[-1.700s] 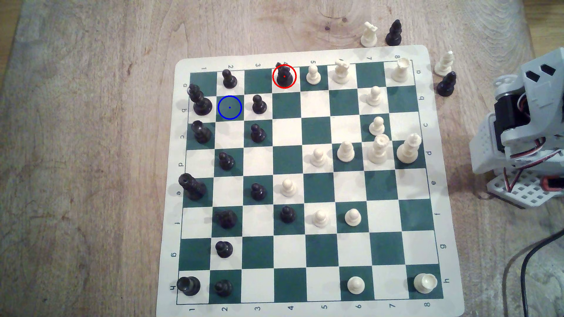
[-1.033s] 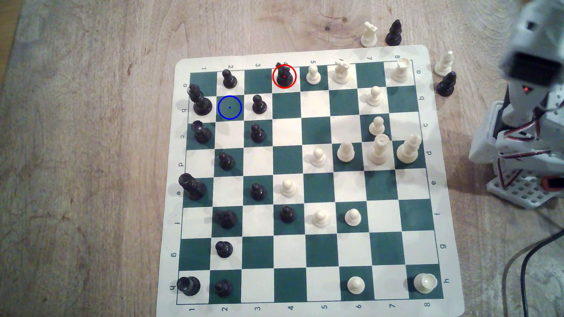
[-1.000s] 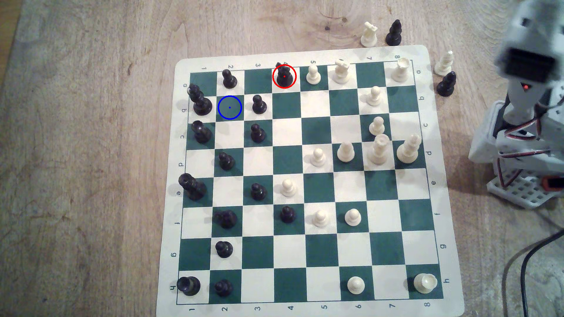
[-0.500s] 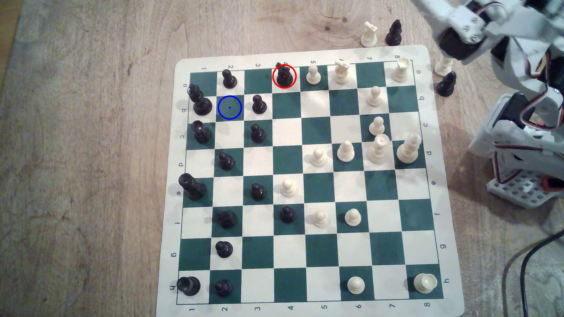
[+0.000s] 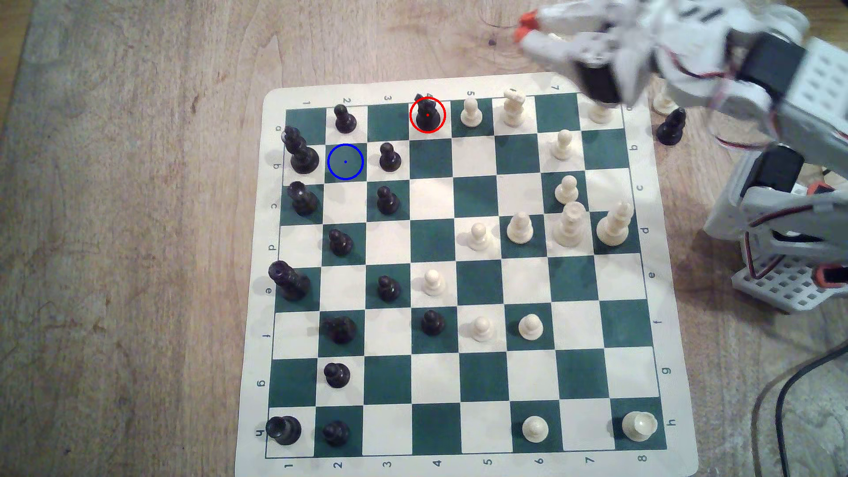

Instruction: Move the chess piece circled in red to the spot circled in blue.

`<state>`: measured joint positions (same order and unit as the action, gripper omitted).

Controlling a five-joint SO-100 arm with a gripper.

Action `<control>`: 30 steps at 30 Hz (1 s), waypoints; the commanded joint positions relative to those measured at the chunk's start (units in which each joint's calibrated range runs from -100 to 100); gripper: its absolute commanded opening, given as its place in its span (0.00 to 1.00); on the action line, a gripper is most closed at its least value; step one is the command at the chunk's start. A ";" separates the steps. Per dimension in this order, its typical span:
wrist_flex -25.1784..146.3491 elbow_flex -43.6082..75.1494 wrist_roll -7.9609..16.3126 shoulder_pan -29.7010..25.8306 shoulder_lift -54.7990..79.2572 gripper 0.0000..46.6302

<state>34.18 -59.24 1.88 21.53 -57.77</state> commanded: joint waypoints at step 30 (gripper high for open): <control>0.38 37.03 1.03 -3.35 50.39 0.36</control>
<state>36.25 -28.42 2.81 18.58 -7.92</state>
